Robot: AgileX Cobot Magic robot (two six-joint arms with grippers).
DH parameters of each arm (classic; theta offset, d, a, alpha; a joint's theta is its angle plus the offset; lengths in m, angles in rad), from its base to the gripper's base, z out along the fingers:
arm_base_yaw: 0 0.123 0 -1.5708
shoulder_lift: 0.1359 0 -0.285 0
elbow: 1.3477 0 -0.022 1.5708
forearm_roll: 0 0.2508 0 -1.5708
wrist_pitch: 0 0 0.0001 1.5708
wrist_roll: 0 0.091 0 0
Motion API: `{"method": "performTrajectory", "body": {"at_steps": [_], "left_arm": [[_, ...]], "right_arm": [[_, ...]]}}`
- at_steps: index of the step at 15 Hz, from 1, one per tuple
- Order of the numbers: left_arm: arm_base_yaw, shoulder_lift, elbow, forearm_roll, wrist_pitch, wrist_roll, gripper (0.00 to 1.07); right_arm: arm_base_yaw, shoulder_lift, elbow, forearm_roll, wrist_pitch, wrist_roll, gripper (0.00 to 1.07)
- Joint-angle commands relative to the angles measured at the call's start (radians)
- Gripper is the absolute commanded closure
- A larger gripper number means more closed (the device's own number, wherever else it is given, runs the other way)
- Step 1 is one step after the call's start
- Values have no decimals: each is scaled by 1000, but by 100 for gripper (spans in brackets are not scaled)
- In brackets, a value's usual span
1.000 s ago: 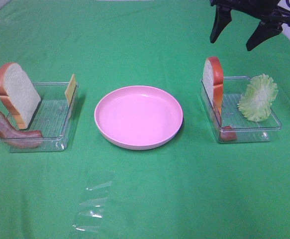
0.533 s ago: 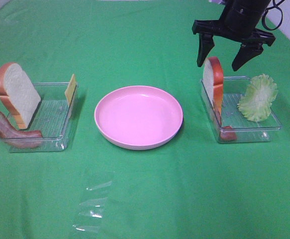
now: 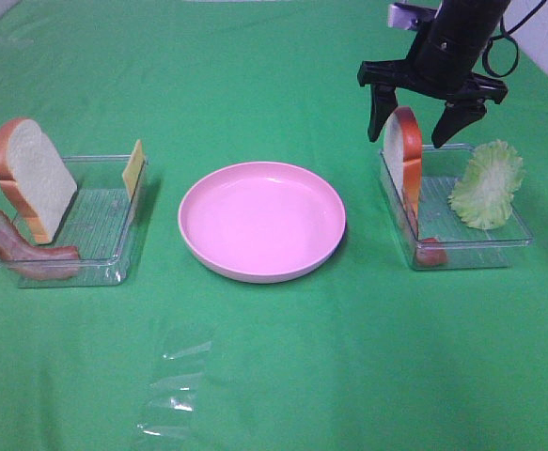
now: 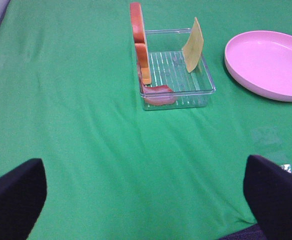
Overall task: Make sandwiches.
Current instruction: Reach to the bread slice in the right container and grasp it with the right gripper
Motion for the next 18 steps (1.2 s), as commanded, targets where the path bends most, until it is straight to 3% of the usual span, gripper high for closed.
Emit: {"method": "performTrajectory", "body": {"at_steps": [1,4,8,16,18], "left_arm": [[1,-15,-1,-9,-5,-6,7],[1,-15,-1,-9,-5,-6,7],[1,-15,-1,-9,-5,-6,7],[1,-15,-1,-9,-5,-6,7],[1,-15,-1,-9,-5,-6,7]], "right_arm": [[2,27,-5,6,0,-9,27],[2,32,-5,6,3,-12,31],[2,30,-5,1,18,-16,63],[2,30,-5,2,26,-13,67],[2,30,-5,1,25,-13,79]]}}
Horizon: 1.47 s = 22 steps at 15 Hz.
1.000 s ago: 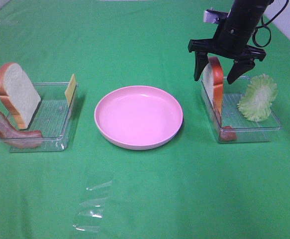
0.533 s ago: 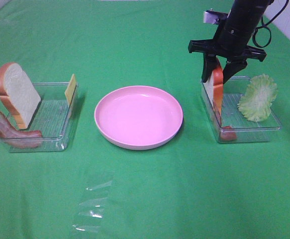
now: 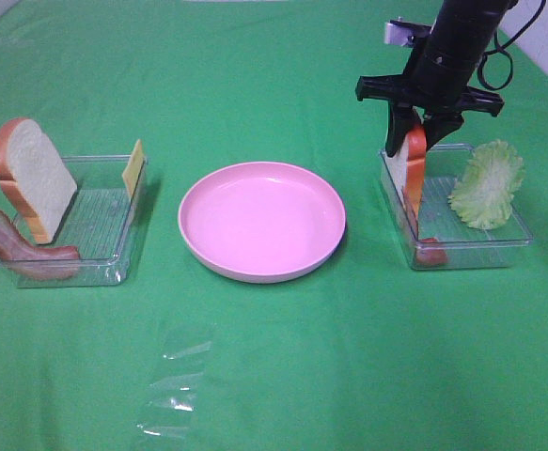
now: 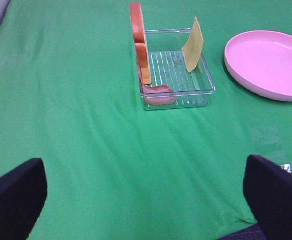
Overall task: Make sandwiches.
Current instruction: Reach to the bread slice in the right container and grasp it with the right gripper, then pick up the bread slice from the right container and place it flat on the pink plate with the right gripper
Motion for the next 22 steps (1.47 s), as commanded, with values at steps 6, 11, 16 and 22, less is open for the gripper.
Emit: {"method": "performTrajectory", "body": {"at_steps": [6,11,16,22], "left_arm": [[1,-15,-1,-9,-5,-6,7],[1,-15,-1,-9,-5,-6,7],[1,-15,-1,-9,-5,-6,7],[1,-15,-1,-9,-5,-6,7]], "right_arm": [[2,-3,-5,-39,5,-10,107],[2,-58,-5,-48,49,-10,107],[2,-144,-5,-30,78,-5,107],[2,-349,140,251,-54,-81,107]]}}
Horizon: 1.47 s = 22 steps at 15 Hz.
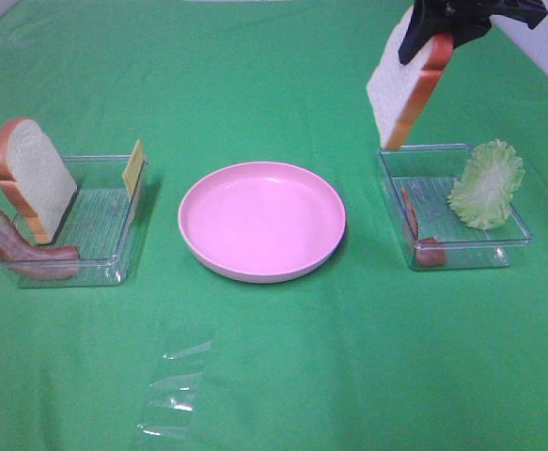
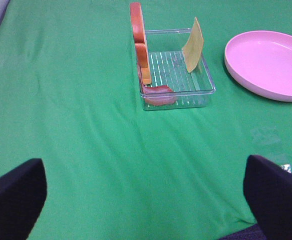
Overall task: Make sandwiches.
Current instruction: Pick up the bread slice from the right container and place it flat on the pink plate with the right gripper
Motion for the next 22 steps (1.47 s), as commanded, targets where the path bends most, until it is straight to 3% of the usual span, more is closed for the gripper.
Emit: {"method": "performTrajectory", "body": {"at_steps": [1,3,4,9,13,17,20,22], "left_arm": [[1,-15,-1,-9,-5,-6,7],[1,-15,-1,-9,-5,-6,7],[1,-15,-1,-9,-5,-6,7],[1,-15,-1,-9,-5,-6,7],[1,-15,-1,-9,-5,-6,7],[1,-15,-1,-9,-5,-6,7],[1,-15,-1,-9,-5,-6,7],[1,-15,-1,-9,-5,-6,7]], "right_arm": [[2,-60,131,228,-105,-101,107],[4,-62,306,546,-230,-279,107],[14,-51,325,585,-243,-298,107],[143,103,329,622,-362,-314,107],[152,236,310,671,-399,-322,107],[153,280,282,748,-394,-371,107],[153,300,282,738,-389,-370,107],[153,302,282,737,-394,-370,100]]}}
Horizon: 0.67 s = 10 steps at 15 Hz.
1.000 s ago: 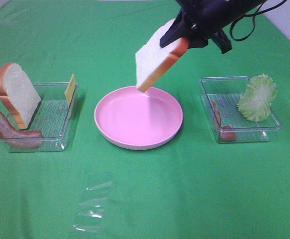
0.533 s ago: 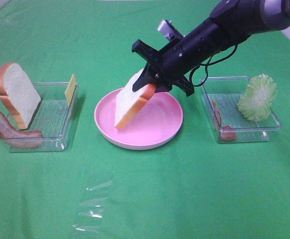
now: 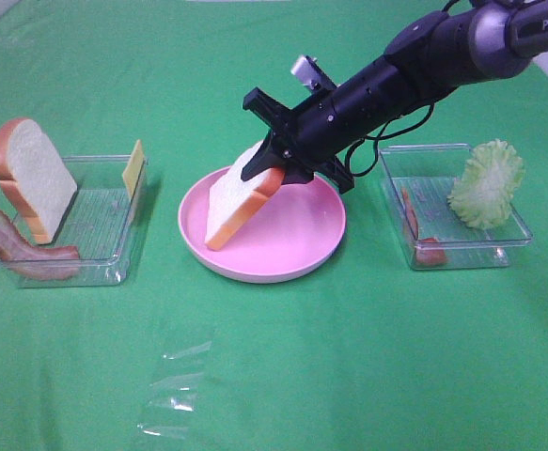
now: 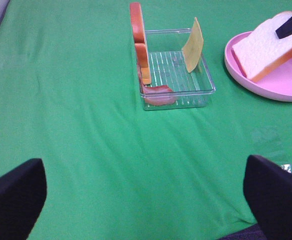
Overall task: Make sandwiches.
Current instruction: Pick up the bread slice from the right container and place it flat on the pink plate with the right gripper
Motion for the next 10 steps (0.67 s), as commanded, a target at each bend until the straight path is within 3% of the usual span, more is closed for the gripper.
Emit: {"method": "performTrajectory", "body": {"at_steps": [1,2,4,5,10], "left_arm": [[1,-15,-1,-9,-5,-6,7],[1,-15,-1,-9,-5,-6,7],[1,-15,-1,-9,-5,-6,7],[1,-15,-1,-9,-5,-6,7],[1,-15,-1,-9,-5,-6,7]], "right_arm": [[0,6,-7,5,4,-11,90],[0,6,-7,-2,4,-8,83],[0,6,-7,-38,11,23,55],[0,6,-7,-66,16,33,47],[0,-64,-7,-306,43,153,40]]}}
